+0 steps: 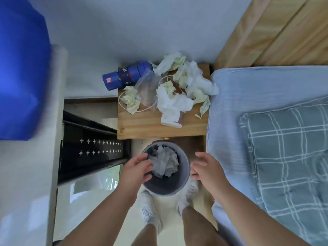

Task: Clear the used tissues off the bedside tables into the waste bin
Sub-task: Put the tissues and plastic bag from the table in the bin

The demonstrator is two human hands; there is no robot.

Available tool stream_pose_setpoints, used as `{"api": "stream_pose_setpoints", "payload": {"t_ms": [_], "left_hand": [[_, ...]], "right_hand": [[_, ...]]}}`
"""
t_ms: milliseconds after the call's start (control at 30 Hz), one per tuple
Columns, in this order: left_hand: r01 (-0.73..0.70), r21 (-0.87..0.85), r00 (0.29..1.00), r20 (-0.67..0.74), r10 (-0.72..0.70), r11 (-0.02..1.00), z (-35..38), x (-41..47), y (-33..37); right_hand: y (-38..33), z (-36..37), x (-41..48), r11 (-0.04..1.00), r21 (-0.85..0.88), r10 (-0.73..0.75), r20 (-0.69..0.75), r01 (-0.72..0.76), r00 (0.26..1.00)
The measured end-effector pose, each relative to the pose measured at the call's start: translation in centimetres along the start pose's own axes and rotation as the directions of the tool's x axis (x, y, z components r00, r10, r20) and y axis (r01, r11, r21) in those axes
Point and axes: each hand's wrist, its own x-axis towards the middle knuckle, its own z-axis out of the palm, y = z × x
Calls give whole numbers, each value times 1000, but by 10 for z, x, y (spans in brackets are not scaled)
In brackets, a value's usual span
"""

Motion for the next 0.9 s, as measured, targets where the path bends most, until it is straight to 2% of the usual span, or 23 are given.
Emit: {"api": "stream_pose_setpoints", "payload": {"t_ms": [100,300,400,500,567,600,667,733,800,833,900], "left_hand": [[-94,60,996,3,94,994,14,-7,39],[-367,229,929,51,366,902,48,-1,105],[-487,448,858,85,506,750,70,12,121],[-568,644,746,140,651,513,90,36,120],[-588,725,685,210,698,358,100,52,116],[-591,741,676,238,698,319,104,62,113],[-573,760,695,252,673,306,106,79,106],[-568,745,715,238,657,348,104,92,99],[-593,706,703,219,676,388,101,103,95],[-604,680,700,205,684,415,98,106,94],[-605,591,733,151,664,534,94,108,93]], "right_hand": [[-37,-18,1,991,-64,-117,-28,115,993],[-112,-45,42,954,-7,-298,-54,298,953],[-133,-48,73,927,-134,-365,-91,351,927],[-134,-39,103,880,-321,-391,-73,350,917],[-130,-30,115,835,-427,-420,-89,347,903],[-127,-25,122,807,-478,-449,-112,348,887],[-120,-14,134,734,-584,-511,-137,348,849],[-114,-4,146,651,-684,-546,-120,329,829],[-111,2,159,608,-719,-585,-117,338,803],[-110,3,167,596,-721,-609,-119,353,785],[-109,2,182,581,-720,-641,-119,379,758]]}}
